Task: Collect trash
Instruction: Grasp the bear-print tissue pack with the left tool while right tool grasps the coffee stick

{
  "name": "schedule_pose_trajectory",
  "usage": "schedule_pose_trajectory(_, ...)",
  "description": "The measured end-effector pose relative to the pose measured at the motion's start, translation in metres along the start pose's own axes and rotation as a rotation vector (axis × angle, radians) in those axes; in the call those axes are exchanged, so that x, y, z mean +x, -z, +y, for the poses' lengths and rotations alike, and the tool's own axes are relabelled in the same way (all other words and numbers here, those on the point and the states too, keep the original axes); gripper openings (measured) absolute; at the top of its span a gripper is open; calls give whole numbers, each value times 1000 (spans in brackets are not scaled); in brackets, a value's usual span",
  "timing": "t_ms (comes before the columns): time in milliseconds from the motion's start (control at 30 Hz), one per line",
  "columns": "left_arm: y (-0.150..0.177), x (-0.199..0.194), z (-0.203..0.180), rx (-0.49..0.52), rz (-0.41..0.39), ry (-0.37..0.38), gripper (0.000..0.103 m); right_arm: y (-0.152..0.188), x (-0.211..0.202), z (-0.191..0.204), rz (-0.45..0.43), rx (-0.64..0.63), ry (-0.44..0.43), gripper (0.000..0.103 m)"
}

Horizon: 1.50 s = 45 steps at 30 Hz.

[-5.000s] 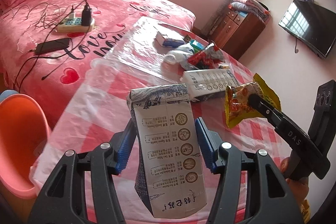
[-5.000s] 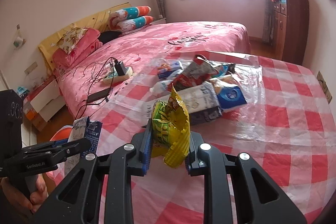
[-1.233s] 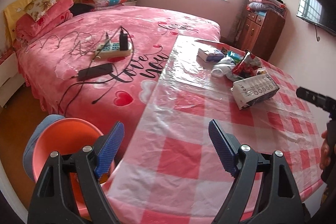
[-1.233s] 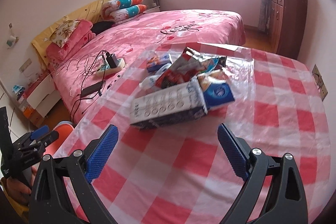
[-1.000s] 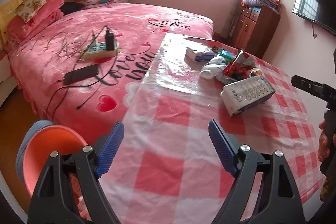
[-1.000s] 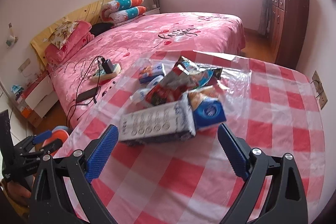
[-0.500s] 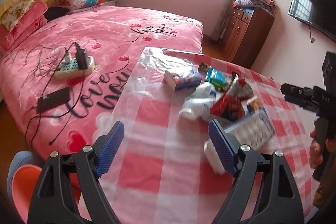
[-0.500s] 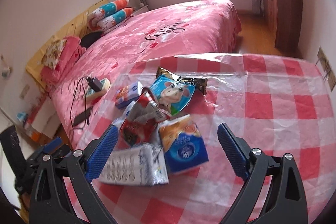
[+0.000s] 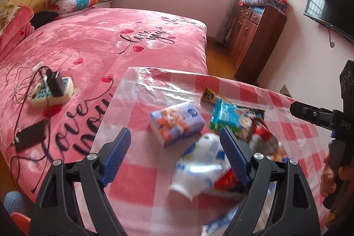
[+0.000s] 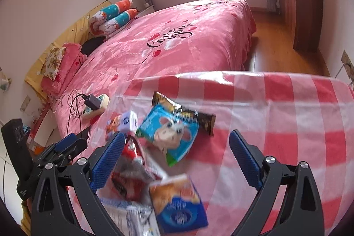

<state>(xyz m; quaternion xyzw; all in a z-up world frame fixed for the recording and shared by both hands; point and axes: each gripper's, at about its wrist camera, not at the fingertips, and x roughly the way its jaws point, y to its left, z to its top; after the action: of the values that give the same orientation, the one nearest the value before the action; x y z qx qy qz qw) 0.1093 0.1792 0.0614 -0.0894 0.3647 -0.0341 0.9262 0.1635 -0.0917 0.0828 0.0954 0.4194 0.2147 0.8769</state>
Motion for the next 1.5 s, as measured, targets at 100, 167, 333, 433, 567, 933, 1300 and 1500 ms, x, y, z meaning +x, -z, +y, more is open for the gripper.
schedule_pose_trajectory(100,-7,17,1,-4,5,15,83,-10,16,1,10,-19,-11,81)
schedule_pose_trajectory(167,-12,29,1,-2,19,14,81,-15,29,-1,31,-10,-30,74)
schedule_pose_trajectory(333,-22,57,8,-16,48,47,67,-24,64,2,100,-48,-39,56)
schedule_pose_trajectory(433,-27,68,13,-28,58,80,62,-30,81,-1,136,-54,-43,54)
schedule_pose_trajectory(567,-28,86,14,-20,111,113,58,-34,105,-10,207,-46,-38,54)
schedule_pose_trajectory(933,-2,77,2,32,144,159,57,-2,94,-5,257,-152,-98,52)
schedule_pose_trajectory(1300,52,26,-27,75,168,232,57,57,39,-10,248,-141,-134,51)
schedule_pose_trajectory(1500,78,0,-43,136,195,284,65,86,8,-11,224,-153,-92,51)
